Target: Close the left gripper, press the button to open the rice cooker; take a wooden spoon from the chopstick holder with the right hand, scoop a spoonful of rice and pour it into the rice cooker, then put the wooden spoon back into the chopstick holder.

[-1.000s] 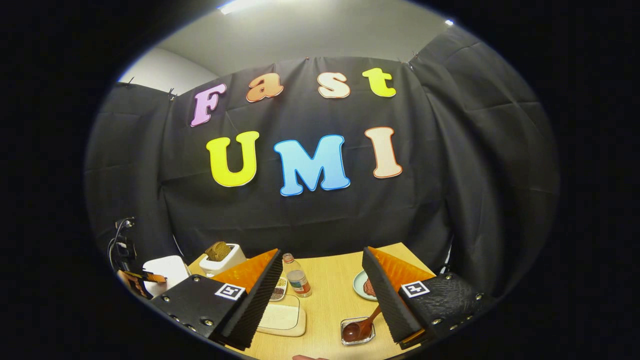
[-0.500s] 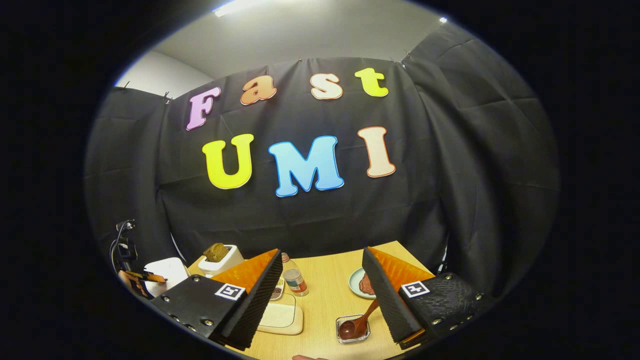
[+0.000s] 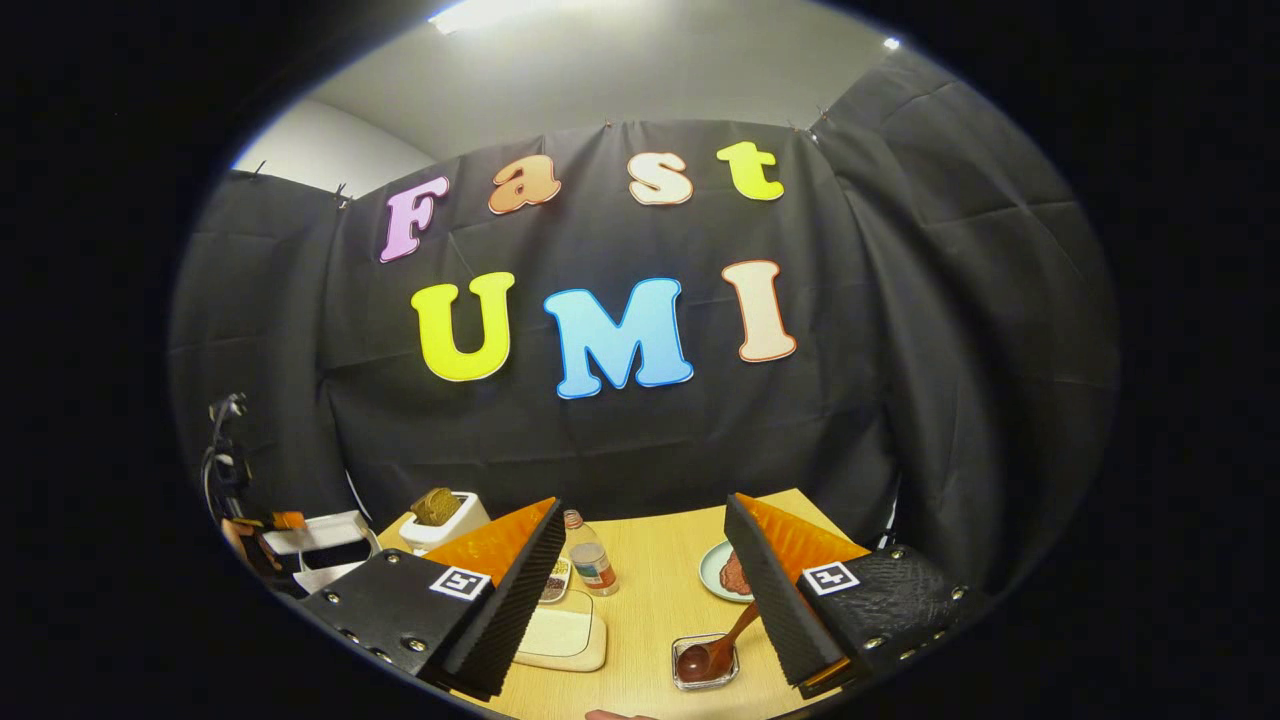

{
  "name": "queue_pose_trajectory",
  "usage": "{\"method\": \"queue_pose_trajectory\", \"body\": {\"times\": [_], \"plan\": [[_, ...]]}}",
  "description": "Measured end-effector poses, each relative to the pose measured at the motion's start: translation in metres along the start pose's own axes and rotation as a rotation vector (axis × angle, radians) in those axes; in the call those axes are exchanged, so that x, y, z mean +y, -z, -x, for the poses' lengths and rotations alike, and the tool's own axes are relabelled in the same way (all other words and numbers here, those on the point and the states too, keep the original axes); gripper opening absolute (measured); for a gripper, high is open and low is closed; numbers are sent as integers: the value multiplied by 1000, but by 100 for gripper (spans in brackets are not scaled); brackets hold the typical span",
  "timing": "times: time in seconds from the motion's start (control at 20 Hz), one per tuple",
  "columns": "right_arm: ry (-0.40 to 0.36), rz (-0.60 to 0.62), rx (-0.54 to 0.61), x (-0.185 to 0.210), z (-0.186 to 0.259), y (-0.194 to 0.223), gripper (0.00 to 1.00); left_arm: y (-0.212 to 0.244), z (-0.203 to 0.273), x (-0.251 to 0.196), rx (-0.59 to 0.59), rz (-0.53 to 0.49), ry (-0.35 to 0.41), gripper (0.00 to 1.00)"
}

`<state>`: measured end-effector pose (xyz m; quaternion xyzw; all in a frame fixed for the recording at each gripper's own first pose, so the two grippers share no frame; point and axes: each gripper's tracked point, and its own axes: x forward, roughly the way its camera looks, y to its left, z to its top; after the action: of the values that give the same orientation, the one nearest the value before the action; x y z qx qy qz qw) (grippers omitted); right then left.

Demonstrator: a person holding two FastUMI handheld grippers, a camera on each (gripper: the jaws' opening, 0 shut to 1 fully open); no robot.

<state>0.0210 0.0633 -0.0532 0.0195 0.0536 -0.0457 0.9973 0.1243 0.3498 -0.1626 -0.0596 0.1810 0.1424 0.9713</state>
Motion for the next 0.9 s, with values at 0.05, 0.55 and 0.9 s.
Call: {"method": "queue_pose_trajectory", "body": {"times": [0.05,0.55,0.9], "plan": [[3,5,0,-1,0,1,98,-19,11,-5,-56,-12,7,45],[44,58,14,-49,-21,28,97,-63,108,-108,-308,-66,195,96],[82,-2,186,-100,-60,105,98,-33,129,-144,-293,-107,234,96]]}}
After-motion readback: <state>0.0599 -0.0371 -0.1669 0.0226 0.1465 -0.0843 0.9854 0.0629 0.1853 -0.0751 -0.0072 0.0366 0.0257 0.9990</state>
